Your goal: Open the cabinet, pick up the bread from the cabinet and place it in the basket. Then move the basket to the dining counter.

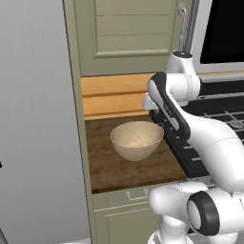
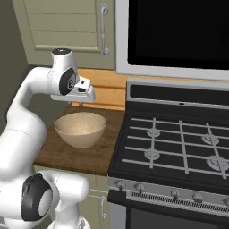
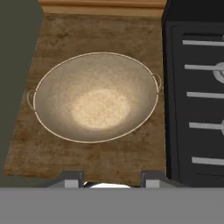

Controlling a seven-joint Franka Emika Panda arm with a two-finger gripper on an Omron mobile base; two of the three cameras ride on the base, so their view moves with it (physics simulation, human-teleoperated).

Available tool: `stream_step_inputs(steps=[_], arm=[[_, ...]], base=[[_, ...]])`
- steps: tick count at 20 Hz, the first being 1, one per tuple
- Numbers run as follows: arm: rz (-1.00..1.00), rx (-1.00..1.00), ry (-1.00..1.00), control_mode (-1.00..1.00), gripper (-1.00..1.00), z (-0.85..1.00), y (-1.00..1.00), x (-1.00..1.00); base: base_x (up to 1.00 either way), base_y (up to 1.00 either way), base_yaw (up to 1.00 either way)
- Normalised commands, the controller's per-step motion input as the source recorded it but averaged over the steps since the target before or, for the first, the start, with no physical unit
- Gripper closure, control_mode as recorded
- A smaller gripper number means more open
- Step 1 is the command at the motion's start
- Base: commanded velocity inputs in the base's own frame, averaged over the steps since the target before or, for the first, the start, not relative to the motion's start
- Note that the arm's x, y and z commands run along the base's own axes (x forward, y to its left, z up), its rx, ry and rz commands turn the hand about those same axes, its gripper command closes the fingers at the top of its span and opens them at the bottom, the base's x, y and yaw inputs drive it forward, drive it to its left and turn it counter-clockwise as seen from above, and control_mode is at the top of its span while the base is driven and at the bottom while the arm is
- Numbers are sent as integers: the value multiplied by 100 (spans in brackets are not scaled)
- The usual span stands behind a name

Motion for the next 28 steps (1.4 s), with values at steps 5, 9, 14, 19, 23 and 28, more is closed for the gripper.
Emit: stream_step_inputs(steps=[5,9,14,19,23,28], arm=[[0,0,-7,-100,-100,10,-1,-19],[2,0,-34,-100,-100,57,-1,-55],[0,0,-44,-100,-100,62,-4,-35],[0,4,-31,-100,-100,60,-10,-6],[0,5,-28,-100,-100,39,-7,-2],[0,7,-36,-100,-100,18,-13,-14]], base=[[0,0,0],[0,0,0],[0,0,0],[0,0,0],[0,0,0],[0,0,0]])
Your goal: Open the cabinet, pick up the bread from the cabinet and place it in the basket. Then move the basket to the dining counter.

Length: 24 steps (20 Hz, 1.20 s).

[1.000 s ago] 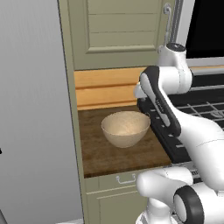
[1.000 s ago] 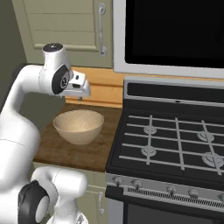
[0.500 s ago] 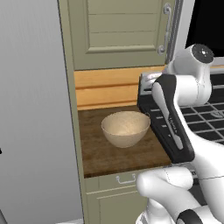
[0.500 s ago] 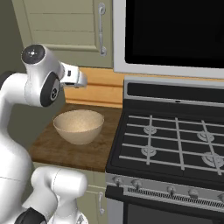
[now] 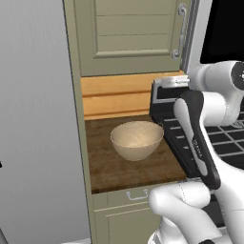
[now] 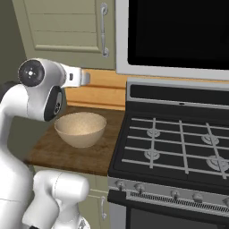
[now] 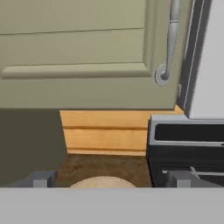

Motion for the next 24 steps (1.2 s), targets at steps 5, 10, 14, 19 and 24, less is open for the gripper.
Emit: stream_step_inputs(steps=[5,10,14,19,24], arm=[[0,1,-40,-100,-100,44,0,-18],[0,3,-12,-100,-100,53,-10,-10],[0,0,-23,-100,-100,54,0,-4],[0,0,-12,-100,-100,11,-51,0],[0,0,-11,-100,-100,-1,-32,26]], base=[[0,0,0],[0,0,0],[0,0,0],[0,0,0],[0,0,0]])
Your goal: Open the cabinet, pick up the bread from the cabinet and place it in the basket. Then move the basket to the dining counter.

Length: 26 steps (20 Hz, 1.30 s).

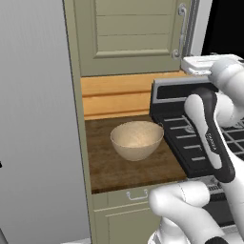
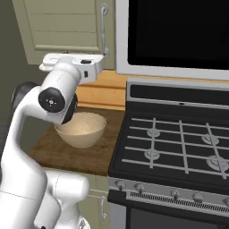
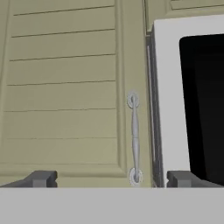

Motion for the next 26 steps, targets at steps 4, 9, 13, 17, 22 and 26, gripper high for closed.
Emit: stream_step_inputs(steps=[4,9,13,17,22,26], arm=[[0,0,-22,-100,-100,-2,-2,43],[0,0,-16,-100,-100,-14,-6,51],[0,0,-2,-100,-100,0,-20,44],[0,0,3,-100,-100,0,-13,63],[0,0,6,-100,-100,0,0,64],[0,0,4,-100,-100,0,0,67]], base=[[0,0,0],[0,0,0],[0,0,0],[0,0,0],[0,0,0],[0,0,0]])
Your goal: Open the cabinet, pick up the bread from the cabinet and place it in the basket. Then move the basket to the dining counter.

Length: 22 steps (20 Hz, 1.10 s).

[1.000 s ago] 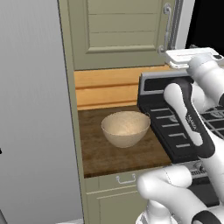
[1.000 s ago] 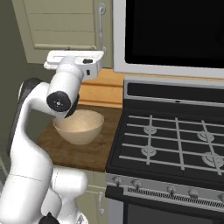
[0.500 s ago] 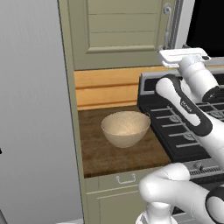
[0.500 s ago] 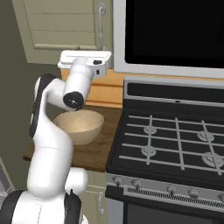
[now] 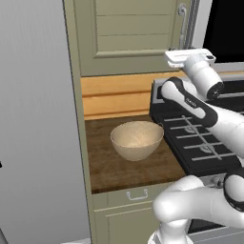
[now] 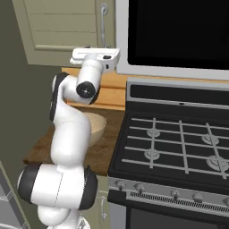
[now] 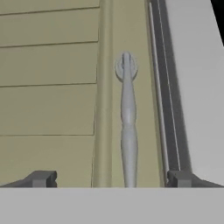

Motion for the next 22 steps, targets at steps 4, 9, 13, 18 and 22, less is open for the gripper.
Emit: stream_step_inputs(steps=[4,9,13,18,22], arm=[[0,0,1,-100,-100,1,-1,57],[0,0,0,-100,-100,1,-7,44],[0,0,0,-100,-100,2,-10,36],[0,0,3,-100,-100,6,-6,28],[0,0,3,-100,100,1,0,17]], base=[[0,0,0],[0,0,0],[0,0,0],[0,0,0],[0,0,0]])
